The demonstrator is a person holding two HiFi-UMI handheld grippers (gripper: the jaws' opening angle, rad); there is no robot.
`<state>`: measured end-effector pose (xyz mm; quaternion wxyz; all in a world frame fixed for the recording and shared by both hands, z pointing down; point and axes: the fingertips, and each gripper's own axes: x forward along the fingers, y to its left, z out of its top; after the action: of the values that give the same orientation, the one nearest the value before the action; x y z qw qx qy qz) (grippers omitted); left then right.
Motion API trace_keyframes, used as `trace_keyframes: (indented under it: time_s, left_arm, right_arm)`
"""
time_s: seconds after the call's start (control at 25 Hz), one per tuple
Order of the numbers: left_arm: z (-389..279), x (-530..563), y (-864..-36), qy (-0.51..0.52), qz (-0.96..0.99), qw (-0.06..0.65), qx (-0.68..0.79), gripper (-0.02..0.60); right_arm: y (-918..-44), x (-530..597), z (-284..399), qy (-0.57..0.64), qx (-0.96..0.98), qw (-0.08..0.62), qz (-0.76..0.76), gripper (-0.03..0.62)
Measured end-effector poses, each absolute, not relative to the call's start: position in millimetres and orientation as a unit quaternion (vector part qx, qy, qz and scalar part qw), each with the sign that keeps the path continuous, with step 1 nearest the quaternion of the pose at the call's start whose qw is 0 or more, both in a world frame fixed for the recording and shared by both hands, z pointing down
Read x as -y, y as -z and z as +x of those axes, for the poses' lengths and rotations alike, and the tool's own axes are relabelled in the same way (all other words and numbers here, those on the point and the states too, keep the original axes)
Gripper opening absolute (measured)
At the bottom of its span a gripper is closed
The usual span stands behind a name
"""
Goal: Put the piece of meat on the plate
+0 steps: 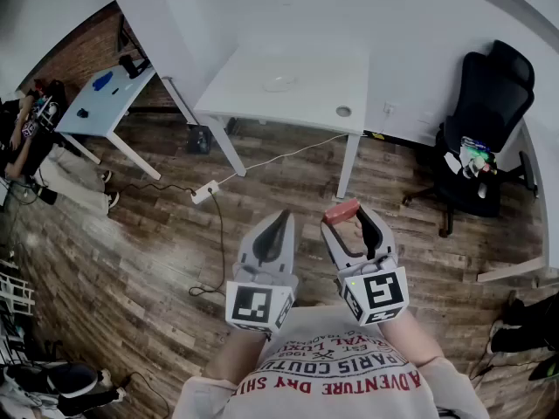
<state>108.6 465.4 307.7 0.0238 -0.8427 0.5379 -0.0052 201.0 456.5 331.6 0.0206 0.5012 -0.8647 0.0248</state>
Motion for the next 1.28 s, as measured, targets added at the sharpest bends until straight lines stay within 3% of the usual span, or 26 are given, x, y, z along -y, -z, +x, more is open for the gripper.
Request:
trace_keyframes:
  time_s: [0.8, 1.28]
  left_arm:
    - [103.9, -437.2, -334.5, 0.03, -0.84, -0.003, -0.542, 0.008]
    - [20.1, -337.9, -325.7, 0.003, -0.834, 0.003, -0.552, 0.008]
  right_arm:
    - [-355.9, -421.7, 199.0, -0.069, 0.872, 0.035, 0.483, 0.276]
    - [-353.1, -325.0, 124.4, -0.068, 0.873, 0.052, 0.48, 0.276]
